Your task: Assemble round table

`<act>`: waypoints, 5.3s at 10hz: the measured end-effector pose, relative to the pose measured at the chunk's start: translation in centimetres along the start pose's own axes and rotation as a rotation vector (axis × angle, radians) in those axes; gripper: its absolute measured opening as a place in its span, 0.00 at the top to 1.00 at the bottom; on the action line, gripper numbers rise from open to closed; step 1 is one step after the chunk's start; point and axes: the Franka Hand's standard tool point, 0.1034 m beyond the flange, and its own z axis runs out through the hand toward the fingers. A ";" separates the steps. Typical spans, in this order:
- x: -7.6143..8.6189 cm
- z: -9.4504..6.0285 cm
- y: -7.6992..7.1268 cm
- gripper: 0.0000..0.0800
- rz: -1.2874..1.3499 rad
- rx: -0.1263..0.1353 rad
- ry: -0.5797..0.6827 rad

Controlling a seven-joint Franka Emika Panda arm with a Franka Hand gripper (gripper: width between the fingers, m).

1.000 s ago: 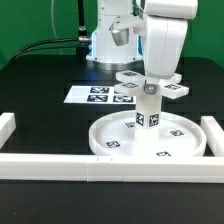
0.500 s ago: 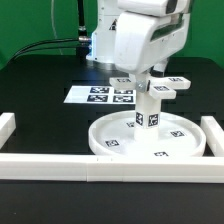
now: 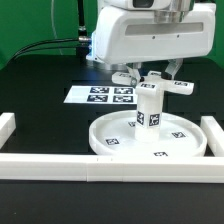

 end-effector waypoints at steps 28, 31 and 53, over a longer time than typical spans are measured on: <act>0.7 -1.9 0.2 0.19 1.976 0.275 -0.036; 0.7 -1.7 0.1 0.19 1.823 0.266 -0.018; 1.4 -1.9 0.6 0.19 -0.548 0.057 0.046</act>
Offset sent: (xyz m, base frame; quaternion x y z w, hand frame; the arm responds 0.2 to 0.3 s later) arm -0.0076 -0.0193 -0.0026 0.0194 0.0000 0.2976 0.9545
